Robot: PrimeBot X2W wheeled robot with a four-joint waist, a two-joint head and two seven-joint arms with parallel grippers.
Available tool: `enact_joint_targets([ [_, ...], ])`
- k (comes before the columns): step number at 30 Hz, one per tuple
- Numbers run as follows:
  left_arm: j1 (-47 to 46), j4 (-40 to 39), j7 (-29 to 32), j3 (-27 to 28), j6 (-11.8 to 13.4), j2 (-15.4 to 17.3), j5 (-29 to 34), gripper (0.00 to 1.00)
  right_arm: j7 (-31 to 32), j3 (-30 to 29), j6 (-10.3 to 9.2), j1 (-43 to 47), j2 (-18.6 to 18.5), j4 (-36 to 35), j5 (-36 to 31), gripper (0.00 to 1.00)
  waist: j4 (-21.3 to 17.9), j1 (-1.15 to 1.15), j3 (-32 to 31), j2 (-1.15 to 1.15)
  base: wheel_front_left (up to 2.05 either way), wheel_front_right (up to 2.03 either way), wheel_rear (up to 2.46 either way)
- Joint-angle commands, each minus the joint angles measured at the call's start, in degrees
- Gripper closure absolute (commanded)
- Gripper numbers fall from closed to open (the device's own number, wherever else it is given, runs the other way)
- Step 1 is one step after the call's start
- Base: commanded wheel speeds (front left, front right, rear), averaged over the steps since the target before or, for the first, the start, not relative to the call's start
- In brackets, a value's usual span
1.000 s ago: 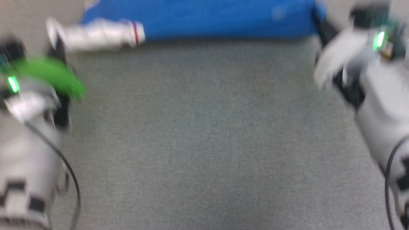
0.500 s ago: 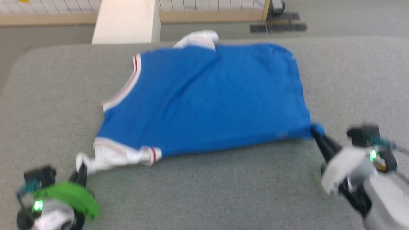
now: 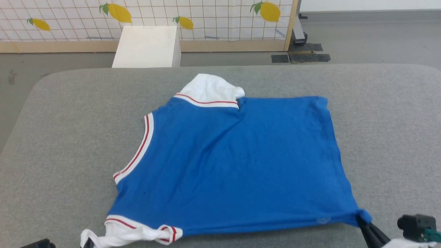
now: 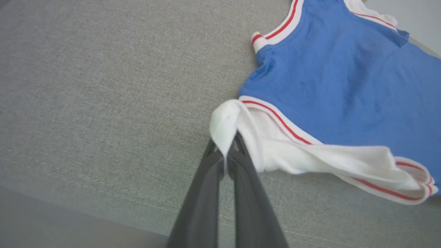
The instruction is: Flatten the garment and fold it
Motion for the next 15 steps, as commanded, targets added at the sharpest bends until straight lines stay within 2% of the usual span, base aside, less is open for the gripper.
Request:
enact_joint_targets([
  [1,1.3,-0.8,-0.1,1.3,1.3,1.4,-0.2,1.0,1.0,-1.7,-0.16,1.5,0.7,-1.8,-1.1,1.0,-0.1,0.01,0.0,0.68,0.0,0.0,0.0],
  [5,0.9,-3.5,-0.4,2.0,1.8,2.1,0.2,1.0,3.8,-2.9,-0.16,2.6,3.3,-5.5,-3.4,1.0,-0.4,0.01,0.4,0.68,0.0,0.0,0.0],
  [11,-7.8,-1.7,1.2,0.3,-1.3,3.4,1.6,1.0,4.9,-2.8,-0.16,-3.0,3.8,-4.3,-5.9,1.0,-0.3,0.01,2.8,0.68,0.0,0.0,0.0],
  [15,-16.7,1.9,1.5,-1.5,-3.7,2.2,2.8,1.0,4.7,-2.4,-0.16,-8.2,3.6,-0.8,-5.9,1.0,0.0,0.01,5.4,0.68,0.0,0.0,0.0],
])
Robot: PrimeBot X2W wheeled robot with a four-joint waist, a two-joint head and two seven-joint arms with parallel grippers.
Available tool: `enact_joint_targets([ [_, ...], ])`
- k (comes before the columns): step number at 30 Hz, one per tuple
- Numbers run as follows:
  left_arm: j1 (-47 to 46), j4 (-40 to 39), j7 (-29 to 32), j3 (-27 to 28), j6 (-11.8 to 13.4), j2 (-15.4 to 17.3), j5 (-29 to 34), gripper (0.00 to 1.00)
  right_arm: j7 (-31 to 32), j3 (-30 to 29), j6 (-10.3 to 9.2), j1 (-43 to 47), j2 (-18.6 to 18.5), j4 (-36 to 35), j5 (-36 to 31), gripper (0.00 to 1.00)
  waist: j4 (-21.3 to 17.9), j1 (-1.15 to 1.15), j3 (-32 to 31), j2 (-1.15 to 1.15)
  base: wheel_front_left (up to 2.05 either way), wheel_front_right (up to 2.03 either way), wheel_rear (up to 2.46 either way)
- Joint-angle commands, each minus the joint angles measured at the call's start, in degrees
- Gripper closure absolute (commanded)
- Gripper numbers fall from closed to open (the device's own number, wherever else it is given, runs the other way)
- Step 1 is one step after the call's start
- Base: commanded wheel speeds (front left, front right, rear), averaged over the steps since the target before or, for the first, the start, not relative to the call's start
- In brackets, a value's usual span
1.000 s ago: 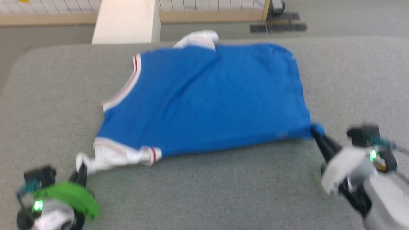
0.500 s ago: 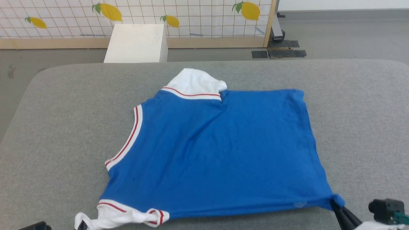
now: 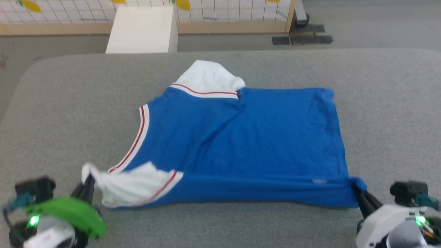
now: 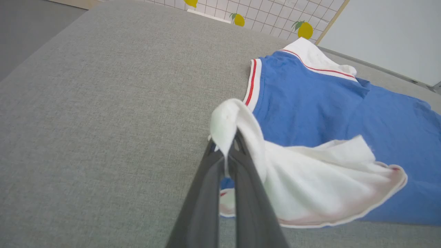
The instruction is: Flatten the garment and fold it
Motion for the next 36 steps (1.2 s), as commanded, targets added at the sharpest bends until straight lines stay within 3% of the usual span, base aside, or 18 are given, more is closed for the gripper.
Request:
enact_joint_targets([
  [1,-3.8,1.8,-0.1,-0.3,-0.9,-0.5,1.2,1.0,-0.6,0.2,-0.13,-2.4,-0.7,1.1,-0.2,1.0,0.5,0.01,2.2,0.68,0.0,0.0,0.0],
  [9,-19.2,14.3,0.1,-3.6,-5.7,-4.6,2.3,1.0,-1.7,3.8,-0.13,-12.5,-3.4,9.4,0.7,1.0,0.1,0.01,6.3,0.68,0.0,0.0,0.0],
  [21,-28.6,32.6,1.7,-7.2,-11.8,-9.4,1.4,1.0,-6.0,12.5,-0.13,-23.3,-5.5,23.3,3.2,1.0,-1.0,0.01,8.8,0.68,0.0,0.0,0.0],
  [22,-29.0,33.8,1.4,-7.4,-12.4,-9.9,1.2,0.96,-6.3,13.1,-0.13,-23.7,-5.6,24.6,3.6,0.91,-0.9,0.01,8.7,0.68,0.0,0.0,0.0],
  [23,-29.3,34.7,1.4,-7.4,-12.8,-10.3,0.9,0.73,-6.6,13.6,-0.13,-24.0,-5.6,25.5,3.9,0.64,-0.8,0.01,8.6,0.68,0.0,0.0,0.0],
  [24,-29.3,35.8,2.1,-7.5,-13.6,-11.0,0.0,0.16,-7.2,14.1,-0.13,-24.2,-5.8,26.6,4.4,0.12,-0.7,0.01,8.4,0.68,0.0,0.0,0.0],
  [25,-29.5,36.6,2.4,-7.6,-14.1,-11.3,-0.4,0.0,-7.7,14.5,-0.13,-24.3,-6.0,27.3,4.7,0.0,-0.5,0.01,8.2,0.68,0.0,0.0,0.0],
  [31,-30.1,39.7,1.3,-7.2,-15.7,-11.4,-1.4,0.0,-12.1,16.6,-0.13,-23.5,-6.9,28.3,5.7,0.0,-0.1,0.01,5.4,0.68,0.0,0.0,0.0],
  [36,-30.7,39.7,1.0,-7.0,-16.3,-9.6,-1.3,0.0,-15.9,15.8,-0.13,-21.8,-6.8,26.4,4.9,0.0,-0.3,0.01,2.7,0.68,0.0,0.0,0.0],
])
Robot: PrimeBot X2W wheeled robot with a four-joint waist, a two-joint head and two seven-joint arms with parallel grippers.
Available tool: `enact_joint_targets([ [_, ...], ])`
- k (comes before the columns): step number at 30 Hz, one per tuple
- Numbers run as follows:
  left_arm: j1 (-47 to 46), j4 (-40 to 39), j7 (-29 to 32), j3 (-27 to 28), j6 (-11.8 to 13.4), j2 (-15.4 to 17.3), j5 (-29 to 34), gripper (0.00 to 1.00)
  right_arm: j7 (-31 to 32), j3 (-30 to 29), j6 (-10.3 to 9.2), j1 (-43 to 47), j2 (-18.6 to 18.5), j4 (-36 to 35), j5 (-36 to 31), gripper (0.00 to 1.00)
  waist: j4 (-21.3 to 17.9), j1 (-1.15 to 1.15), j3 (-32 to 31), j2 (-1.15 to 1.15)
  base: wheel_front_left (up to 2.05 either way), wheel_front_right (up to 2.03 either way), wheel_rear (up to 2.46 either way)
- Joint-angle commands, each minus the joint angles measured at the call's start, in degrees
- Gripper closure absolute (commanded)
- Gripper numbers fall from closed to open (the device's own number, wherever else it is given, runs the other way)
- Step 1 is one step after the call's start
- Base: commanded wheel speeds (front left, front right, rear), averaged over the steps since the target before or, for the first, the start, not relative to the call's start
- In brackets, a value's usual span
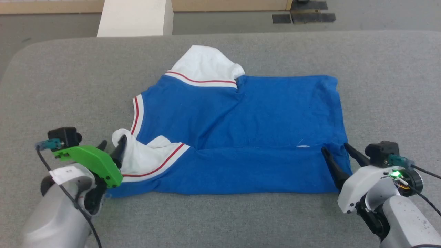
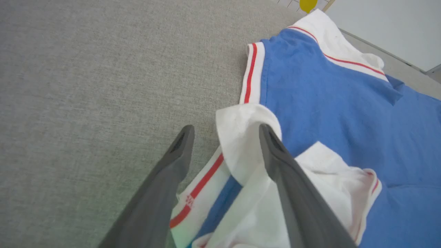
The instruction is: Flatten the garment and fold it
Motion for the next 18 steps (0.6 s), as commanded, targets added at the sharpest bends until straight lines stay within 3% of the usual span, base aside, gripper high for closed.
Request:
enact_joint_targets([
  [1,-1.2,-0.4,-0.1,0.2,-0.4,1.2,0.2,0.0,-1.2,-0.6,-0.11,1.1,0.1,-1.1,-0.5,0.0,-0.2,0.0,-2.1,0.69,0.0,0.0,0.0],
  [7,-0.9,-5.1,4.9,-0.2,-0.6,6.1,0.2,0.0,-3.4,-5.0,-0.11,5.0,2.0,-8.2,-3.3,0.0,-1.4,0.0,-5.1,0.69,0.0,0.0,0.0],
  [13,3.6,-11.8,17.1,-1.8,-0.6,11.8,-2.6,0.0,-2.0,-8.2,-0.11,11.0,4.4,-18.0,-6.6,0.0,-2.9,0.0,-6.7,0.69,0.0,0.0,0.0],
  [18,9.0,-17.1,25.2,-1.9,1.6,15.1,-6.3,0.0,0.9,-9.4,-0.11,15.7,6.0,-25.6,-8.2,0.0,-4.2,0.0,-6.8,0.69,0.0,0.0,0.0],
])
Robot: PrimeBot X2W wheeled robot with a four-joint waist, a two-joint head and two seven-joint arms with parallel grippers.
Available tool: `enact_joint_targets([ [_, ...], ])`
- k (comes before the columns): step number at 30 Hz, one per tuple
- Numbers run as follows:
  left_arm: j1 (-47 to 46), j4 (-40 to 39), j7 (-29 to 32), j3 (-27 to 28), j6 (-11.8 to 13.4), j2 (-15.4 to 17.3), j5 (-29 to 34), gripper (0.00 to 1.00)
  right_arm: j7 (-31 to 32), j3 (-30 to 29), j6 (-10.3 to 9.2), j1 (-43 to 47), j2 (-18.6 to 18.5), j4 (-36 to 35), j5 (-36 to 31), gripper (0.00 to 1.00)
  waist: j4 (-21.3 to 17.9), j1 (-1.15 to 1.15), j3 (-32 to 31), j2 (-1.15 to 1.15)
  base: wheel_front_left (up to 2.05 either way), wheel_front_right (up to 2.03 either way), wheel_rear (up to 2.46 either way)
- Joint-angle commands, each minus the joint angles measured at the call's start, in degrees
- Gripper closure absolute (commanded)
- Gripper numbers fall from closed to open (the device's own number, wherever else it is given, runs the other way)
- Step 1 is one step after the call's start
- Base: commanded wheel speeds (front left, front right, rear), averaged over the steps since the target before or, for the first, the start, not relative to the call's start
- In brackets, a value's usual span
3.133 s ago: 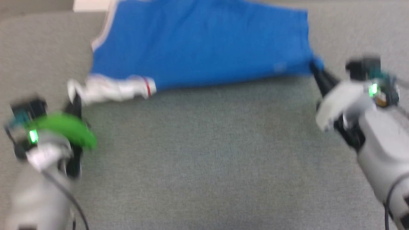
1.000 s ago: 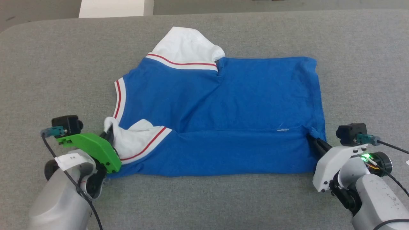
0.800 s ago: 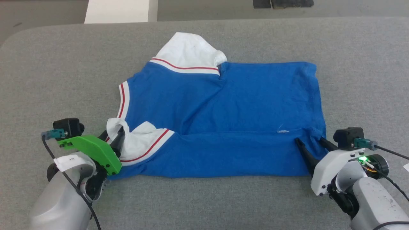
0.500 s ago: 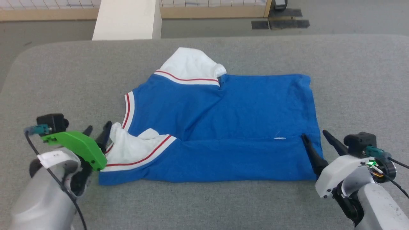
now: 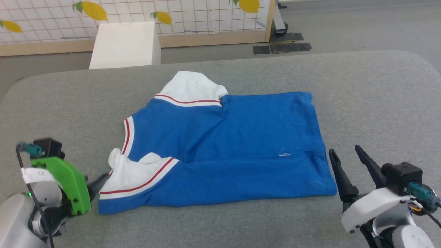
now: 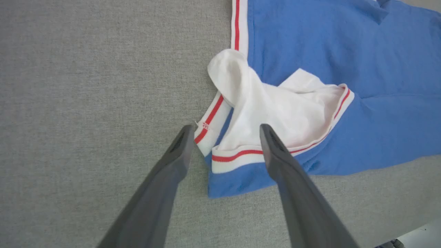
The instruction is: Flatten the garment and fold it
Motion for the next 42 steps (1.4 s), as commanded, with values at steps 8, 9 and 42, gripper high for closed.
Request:
enact_joint_targets([
  [8,6.6,-2.1,4.4,0.4,4.1,2.3,-3.5,0.0,3.0,0.6,-0.1,3.6,1.9,-7.0,-0.9,0.0,-3.1,0.0,1.7,0.68,0.0,0.0,0.0],
  [9,6.8,-1.9,4.4,0.4,4.3,2.2,-3.6,0.0,3.3,0.7,-0.1,3.5,1.9,-7.4,-0.8,0.0,-3.5,0.0,2.2,0.68,0.0,0.0,0.0],
  [42,1.1,-2.5,-1.5,-0.5,3.6,-2.6,-1.4,1.0,29.1,-3.0,-0.1,-3.5,-6.1,3.2,13.5,0.0,-1.0,0.0,6.5,0.68,0.0,0.0,0.0],
])
